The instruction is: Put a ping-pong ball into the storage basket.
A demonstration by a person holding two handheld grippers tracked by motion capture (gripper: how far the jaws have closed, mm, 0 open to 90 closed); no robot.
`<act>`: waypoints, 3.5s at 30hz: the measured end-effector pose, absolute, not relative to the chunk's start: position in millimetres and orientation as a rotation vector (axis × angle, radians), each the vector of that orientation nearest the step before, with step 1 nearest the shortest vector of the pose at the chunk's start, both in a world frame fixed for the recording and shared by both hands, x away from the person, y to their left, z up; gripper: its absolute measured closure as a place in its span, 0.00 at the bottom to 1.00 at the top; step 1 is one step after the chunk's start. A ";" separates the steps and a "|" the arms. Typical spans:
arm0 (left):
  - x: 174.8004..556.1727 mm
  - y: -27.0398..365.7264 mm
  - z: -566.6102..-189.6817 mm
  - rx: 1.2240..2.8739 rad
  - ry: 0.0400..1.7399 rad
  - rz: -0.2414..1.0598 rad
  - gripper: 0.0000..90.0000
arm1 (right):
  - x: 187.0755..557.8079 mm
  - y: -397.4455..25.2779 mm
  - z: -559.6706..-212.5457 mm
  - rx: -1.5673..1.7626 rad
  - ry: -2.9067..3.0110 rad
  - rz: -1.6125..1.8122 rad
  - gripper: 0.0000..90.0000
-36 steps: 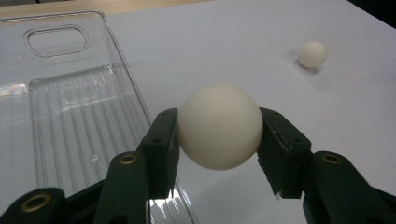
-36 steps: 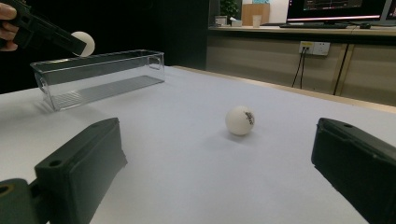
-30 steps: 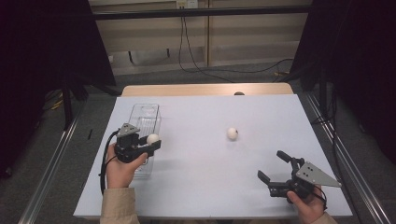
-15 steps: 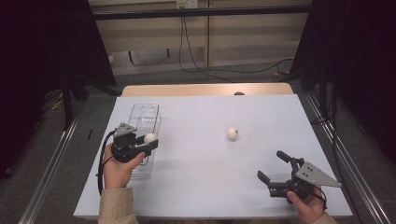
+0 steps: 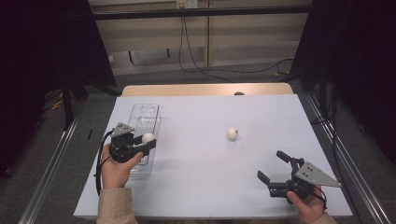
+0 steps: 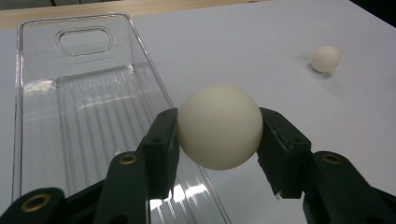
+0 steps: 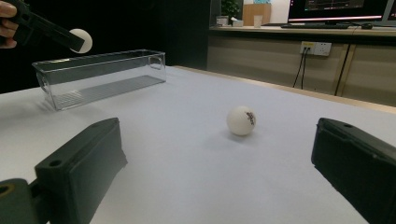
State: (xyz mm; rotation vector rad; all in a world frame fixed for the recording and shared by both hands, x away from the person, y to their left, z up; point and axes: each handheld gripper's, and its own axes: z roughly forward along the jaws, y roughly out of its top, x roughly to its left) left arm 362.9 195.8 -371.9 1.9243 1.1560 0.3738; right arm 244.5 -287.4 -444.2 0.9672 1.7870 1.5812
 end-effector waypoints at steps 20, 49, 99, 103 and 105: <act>363.1 204.3 -372.8 1.911 1.179 0.400 0.57 | 244.5 -287.4 -444.1 0.965 1.787 1.583 0.02; 365.5 215.1 -380.4 1.905 1.225 0.444 0.57 | 244.5 -287.7 -443.9 0.964 1.787 1.585 0.02; 367.2 218.0 -387.4 1.901 1.272 0.503 0.46 | 244.1 -287.5 -443.8 0.967 1.785 1.589 0.02; 366.0 214.0 -383.6 1.890 1.248 0.488 0.44 | 244.4 -287.5 -444.0 0.966 1.786 1.588 0.02; 365.8 210.6 -382.6 1.884 1.237 0.472 0.42 | 244.5 -287.6 -444.0 0.967 1.785 1.588 0.02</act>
